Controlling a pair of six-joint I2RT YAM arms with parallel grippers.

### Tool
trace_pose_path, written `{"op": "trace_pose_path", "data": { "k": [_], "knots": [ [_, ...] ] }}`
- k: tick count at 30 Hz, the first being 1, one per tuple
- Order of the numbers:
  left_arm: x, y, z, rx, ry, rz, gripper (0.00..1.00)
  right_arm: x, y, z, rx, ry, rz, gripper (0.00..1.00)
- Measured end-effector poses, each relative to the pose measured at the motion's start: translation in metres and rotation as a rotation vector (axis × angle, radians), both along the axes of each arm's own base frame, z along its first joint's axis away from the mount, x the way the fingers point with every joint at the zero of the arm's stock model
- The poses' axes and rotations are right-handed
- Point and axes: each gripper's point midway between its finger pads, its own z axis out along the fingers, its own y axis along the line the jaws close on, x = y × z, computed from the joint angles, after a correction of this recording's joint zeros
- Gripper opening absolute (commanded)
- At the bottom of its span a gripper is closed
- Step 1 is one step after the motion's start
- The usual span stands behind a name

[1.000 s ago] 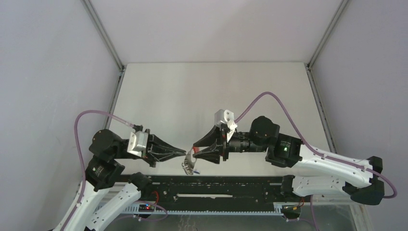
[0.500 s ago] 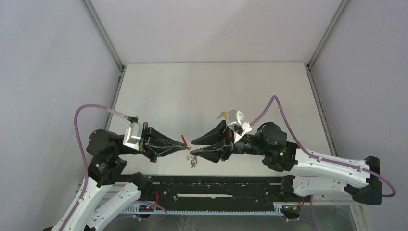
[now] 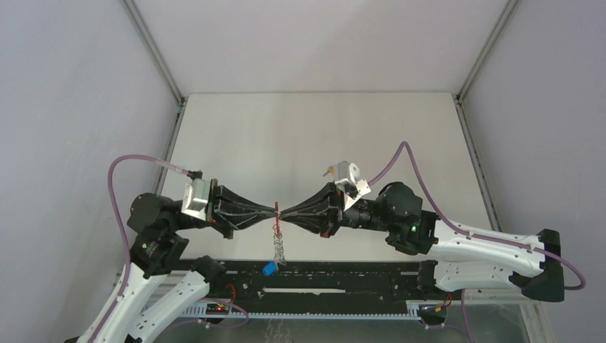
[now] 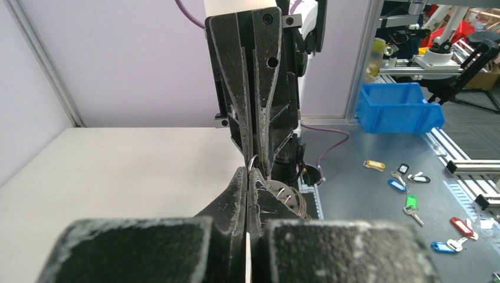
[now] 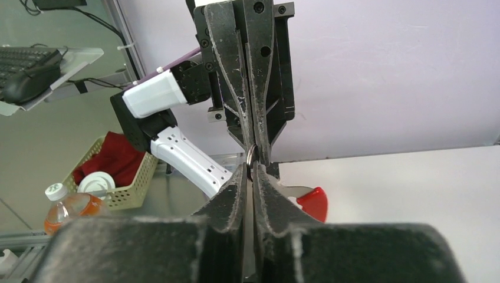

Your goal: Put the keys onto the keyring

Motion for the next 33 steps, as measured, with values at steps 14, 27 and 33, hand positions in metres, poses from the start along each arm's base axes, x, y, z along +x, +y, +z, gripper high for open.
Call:
{"op": "trace_pose_path", "data": {
  "k": [14, 27, 33],
  "knots": [
    [0.005, -0.001, -0.011, 0.010, 0.008, 0.012, 0.07, 0.011, 0.000, -0.008, -0.150, 0.069, -0.047, 0.00],
    [0.001, -0.001, -0.056, 0.163, -0.022, -0.036, 0.34, 0.021, -0.004, -0.045, -0.552, 0.227, -0.117, 0.00],
    [0.000, -0.002, -0.084, 0.252, 0.009, -0.081, 0.31, 0.025, -0.009, -0.067, -0.720, 0.261, -0.146, 0.00]
  ]
}}
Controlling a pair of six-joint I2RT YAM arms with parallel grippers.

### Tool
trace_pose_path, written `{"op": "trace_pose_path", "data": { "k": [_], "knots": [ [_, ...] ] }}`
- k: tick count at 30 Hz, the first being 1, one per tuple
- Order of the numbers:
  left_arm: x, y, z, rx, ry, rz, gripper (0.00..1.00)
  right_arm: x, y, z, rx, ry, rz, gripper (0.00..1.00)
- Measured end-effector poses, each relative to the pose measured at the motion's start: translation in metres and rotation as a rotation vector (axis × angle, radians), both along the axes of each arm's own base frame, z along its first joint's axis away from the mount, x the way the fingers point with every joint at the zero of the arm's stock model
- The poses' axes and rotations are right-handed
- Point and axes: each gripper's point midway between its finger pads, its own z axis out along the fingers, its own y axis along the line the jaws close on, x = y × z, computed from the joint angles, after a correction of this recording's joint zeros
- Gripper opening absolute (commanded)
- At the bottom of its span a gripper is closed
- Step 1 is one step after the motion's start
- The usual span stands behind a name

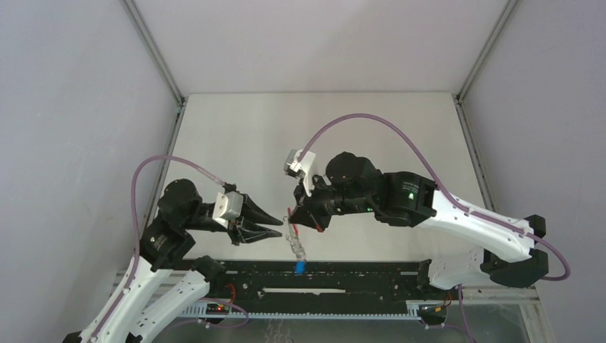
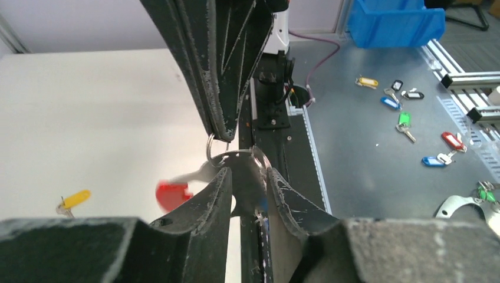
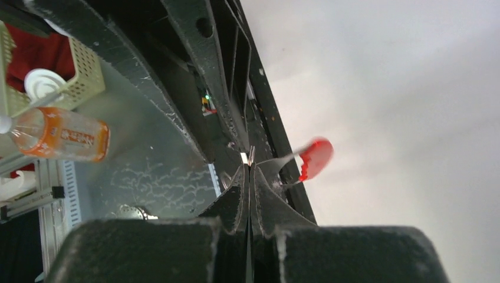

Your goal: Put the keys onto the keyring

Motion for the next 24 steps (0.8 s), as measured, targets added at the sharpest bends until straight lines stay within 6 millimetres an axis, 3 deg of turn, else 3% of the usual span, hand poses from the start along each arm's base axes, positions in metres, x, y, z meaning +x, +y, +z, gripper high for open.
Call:
{"op": "trace_pose_path", "data": {
  "k": [11, 16, 20, 24],
  "knots": [
    [0.003, 0.001, -0.022, 0.073, 0.028, -0.006, 0.28, 0.000, 0.009, -0.024, -0.206, 0.004, 0.025, 0.00],
    [0.003, 0.004, -0.030, 0.103, 0.000, -0.007, 0.26, -0.005, 0.008, -0.023, -0.229, -0.008, 0.057, 0.00],
    [0.005, 0.008, -0.029, 0.138, -0.065, 0.004, 0.21, -0.006, 0.008, -0.023, -0.235, -0.015, 0.072, 0.00],
    [0.005, 0.011, -0.025, 0.149, -0.107, 0.012, 0.24, -0.010, 0.006, -0.027, -0.254, -0.011, 0.095, 0.00]
  ]
}}
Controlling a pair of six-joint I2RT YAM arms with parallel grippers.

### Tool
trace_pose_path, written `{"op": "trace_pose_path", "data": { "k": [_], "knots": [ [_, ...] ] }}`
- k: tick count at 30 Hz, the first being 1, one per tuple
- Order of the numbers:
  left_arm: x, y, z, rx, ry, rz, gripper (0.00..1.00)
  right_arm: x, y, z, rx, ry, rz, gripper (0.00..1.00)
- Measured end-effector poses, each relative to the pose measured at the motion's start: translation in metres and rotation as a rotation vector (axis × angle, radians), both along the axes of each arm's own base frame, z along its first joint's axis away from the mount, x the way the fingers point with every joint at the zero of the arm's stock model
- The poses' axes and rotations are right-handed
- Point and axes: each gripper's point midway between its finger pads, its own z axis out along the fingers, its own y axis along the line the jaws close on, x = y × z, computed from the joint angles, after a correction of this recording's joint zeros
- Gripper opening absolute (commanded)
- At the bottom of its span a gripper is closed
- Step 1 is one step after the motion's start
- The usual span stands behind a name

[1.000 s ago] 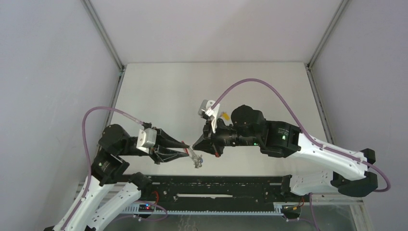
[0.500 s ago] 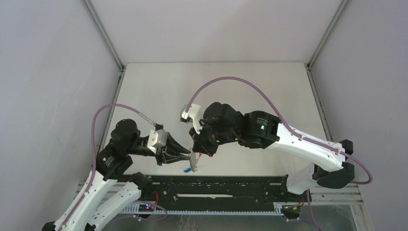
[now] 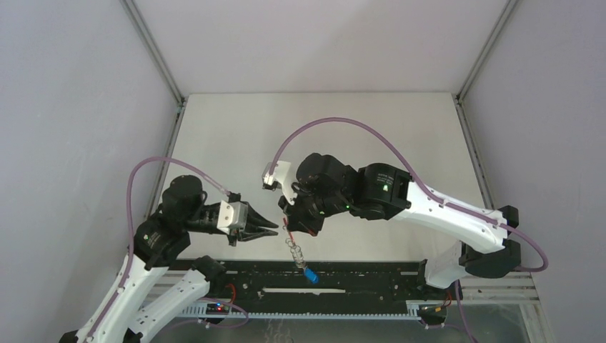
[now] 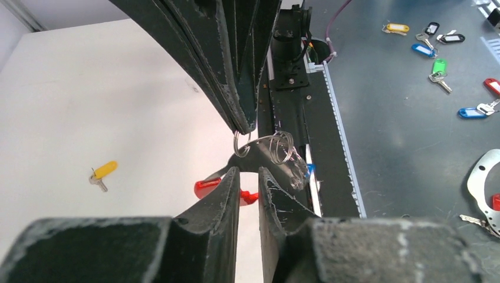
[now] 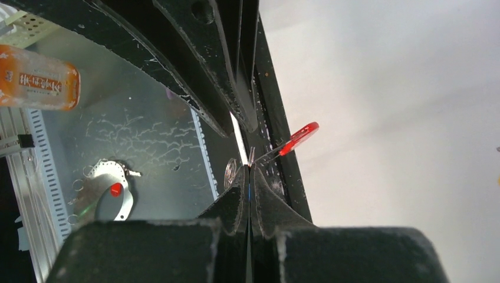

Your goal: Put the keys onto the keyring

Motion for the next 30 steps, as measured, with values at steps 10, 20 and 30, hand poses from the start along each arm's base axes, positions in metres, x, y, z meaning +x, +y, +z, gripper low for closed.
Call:
{"op": "trace_pose_path", "data": {
  "k": [10, 20, 30],
  "knots": [
    [-0.007, -0.003, 0.004, -0.020, 0.035, -0.045, 0.31, -0.010, 0.013, -0.001, -0.012, 0.008, 0.065, 0.00],
    [-0.009, -0.003, 0.001, -0.012, 0.031, -0.064, 0.01, -0.013, 0.018, -0.003, -0.028, 0.017, 0.097, 0.00],
    [-0.012, 0.000, -0.013, 0.035, -0.016, -0.091, 0.24, -0.016, 0.021, -0.013, -0.058, 0.022, 0.115, 0.00]
  ]
}}
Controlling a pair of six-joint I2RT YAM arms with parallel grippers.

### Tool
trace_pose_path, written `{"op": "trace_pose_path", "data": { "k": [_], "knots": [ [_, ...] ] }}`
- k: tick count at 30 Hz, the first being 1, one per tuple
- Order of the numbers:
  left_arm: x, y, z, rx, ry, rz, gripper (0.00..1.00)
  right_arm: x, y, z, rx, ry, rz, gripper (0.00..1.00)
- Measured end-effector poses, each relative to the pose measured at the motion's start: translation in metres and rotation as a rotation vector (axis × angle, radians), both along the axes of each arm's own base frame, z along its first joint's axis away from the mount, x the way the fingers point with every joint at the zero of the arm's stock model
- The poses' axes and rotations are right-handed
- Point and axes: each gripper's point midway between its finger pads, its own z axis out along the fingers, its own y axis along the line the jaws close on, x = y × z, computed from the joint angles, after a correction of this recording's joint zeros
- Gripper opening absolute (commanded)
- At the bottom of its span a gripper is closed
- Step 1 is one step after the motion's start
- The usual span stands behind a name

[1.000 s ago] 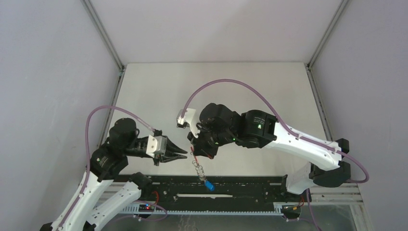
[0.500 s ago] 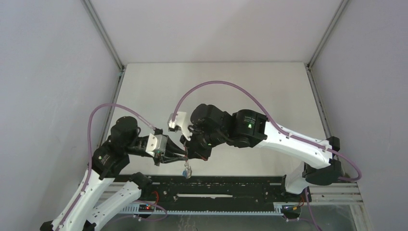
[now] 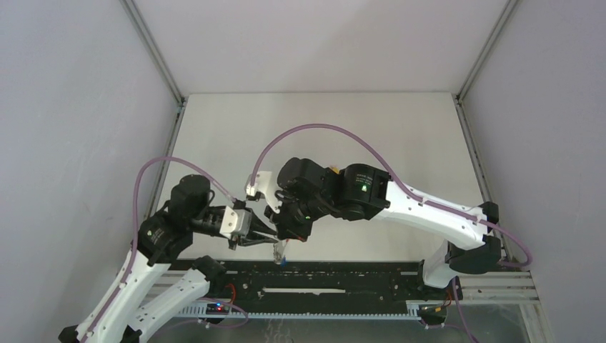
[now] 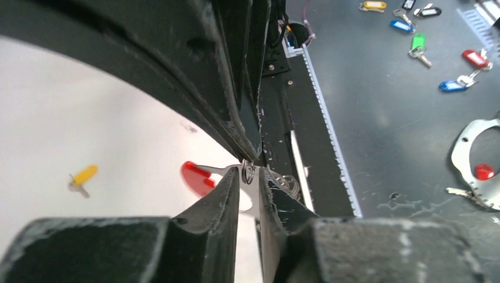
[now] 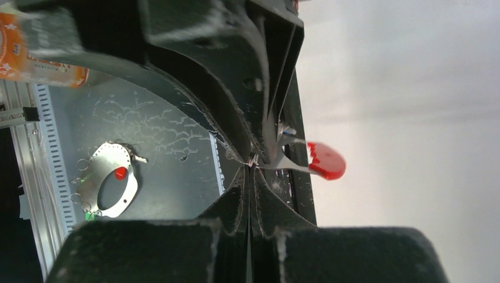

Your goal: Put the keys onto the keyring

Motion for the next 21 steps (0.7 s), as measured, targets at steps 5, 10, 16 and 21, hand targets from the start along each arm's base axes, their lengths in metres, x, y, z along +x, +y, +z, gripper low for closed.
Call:
{"op": "trace_pose_path", "data": {
  "k": [5, 10, 16, 21],
  "knots": [
    [0.002, 0.000, -0.010, 0.040, 0.045, 0.008, 0.01, -0.002, 0.002, 0.011, 0.027, -0.005, 0.008, 0.00],
    [0.002, 0.001, -0.012, 0.051, 0.054, 0.016, 0.04, -0.004, 0.003, 0.011, 0.029, -0.005, 0.014, 0.00],
    [0.001, 0.002, -0.007, 0.050, 0.061, 0.024, 0.11, -0.008, 0.002, 0.010, 0.024, -0.001, 0.028, 0.00],
    [-0.004, 0.005, 0.000, 0.039, 0.041, 0.021, 0.18, -0.011, 0.002, 0.010, 0.023, 0.006, 0.037, 0.00]
  ]
}}
